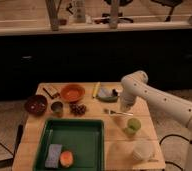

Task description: Place fork in tray

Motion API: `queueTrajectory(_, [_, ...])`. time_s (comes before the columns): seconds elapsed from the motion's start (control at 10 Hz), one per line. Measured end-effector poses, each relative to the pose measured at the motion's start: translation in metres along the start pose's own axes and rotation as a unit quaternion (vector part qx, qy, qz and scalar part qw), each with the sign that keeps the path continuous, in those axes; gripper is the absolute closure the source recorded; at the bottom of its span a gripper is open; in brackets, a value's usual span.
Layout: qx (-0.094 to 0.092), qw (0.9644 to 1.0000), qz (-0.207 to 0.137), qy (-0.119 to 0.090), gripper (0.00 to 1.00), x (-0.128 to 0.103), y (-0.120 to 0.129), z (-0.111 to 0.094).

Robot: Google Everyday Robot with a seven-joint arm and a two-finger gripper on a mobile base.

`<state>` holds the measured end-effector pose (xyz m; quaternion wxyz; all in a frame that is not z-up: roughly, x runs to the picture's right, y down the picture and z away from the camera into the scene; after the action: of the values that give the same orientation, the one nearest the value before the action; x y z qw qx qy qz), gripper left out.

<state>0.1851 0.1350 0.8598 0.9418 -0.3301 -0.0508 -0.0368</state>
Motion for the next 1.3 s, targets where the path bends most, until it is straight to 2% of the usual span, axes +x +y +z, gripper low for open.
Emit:
queueTrajectory(0.4, [-0.009, 0.9998, 0.001, -0.017, 0.2, -0.004, -0.001, 0.011])
queueTrajectory(1.1, [-0.007, 0.999, 0.012, -0.041, 0.2, -0.017, -0.003, 0.042])
queueTrajectory(1.3, [-0.008, 0.999, 0.015, -0.041, 0.32, -0.018, -0.002, 0.048])
